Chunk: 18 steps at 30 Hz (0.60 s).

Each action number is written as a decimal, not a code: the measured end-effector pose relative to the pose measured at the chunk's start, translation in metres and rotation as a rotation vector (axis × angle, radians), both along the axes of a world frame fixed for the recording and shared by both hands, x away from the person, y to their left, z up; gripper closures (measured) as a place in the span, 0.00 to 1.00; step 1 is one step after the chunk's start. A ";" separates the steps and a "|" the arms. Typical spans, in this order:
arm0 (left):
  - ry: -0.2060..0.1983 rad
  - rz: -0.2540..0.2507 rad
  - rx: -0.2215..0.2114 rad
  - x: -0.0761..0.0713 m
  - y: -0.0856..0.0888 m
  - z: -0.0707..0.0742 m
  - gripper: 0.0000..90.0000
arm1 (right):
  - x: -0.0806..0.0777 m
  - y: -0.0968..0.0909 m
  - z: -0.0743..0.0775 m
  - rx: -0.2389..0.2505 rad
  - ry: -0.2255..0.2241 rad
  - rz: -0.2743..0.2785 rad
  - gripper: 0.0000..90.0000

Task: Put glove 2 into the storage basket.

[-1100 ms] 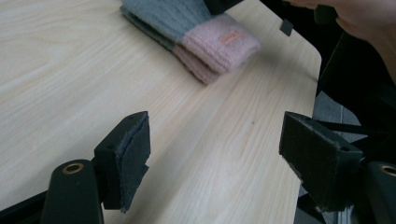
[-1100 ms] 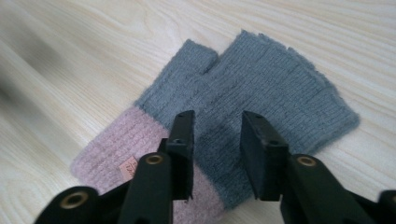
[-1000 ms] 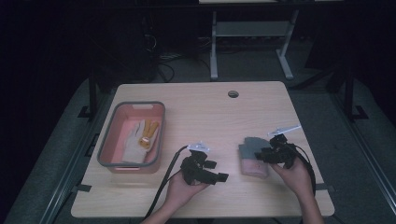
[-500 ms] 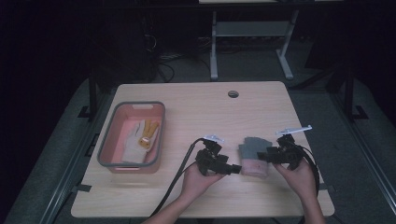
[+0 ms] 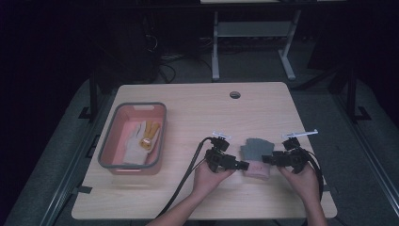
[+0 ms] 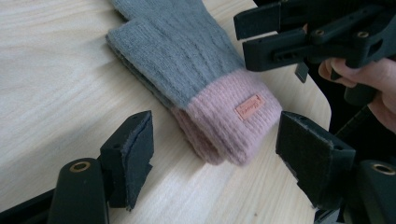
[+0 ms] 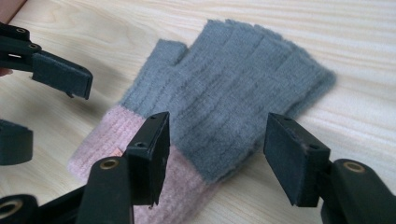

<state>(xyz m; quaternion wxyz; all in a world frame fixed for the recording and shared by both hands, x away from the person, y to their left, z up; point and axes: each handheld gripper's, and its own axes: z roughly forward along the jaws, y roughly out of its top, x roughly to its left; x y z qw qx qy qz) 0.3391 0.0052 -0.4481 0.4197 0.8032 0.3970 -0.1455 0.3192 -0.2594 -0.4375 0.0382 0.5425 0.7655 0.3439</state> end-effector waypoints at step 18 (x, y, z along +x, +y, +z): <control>0.064 0.020 0.041 0.006 -0.022 -0.016 0.41 | 0.001 -0.007 -0.011 0.070 0.061 -0.042 0.47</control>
